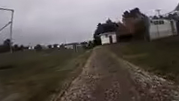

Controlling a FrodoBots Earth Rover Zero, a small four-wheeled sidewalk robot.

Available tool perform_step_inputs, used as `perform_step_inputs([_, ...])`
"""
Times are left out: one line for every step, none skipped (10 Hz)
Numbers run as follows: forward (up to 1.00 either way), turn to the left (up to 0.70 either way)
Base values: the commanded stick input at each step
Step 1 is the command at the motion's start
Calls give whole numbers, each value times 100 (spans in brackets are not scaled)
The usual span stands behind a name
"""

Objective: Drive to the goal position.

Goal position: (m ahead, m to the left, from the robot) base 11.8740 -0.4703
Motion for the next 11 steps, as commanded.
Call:
perform_step_inputs([60,-15])
perform_step_inputs([60,-15])
perform_step_inputs([60,-15])
perform_step_inputs([60,-15])
perform_step_inputs([60,-15])
perform_step_inputs([60,-15])
perform_step_inputs([60,-15])
perform_step_inputs([60,-14])
perform_step_inputs([60,-11])
perform_step_inputs([60,-7])
perform_step_inputs([60,-4])
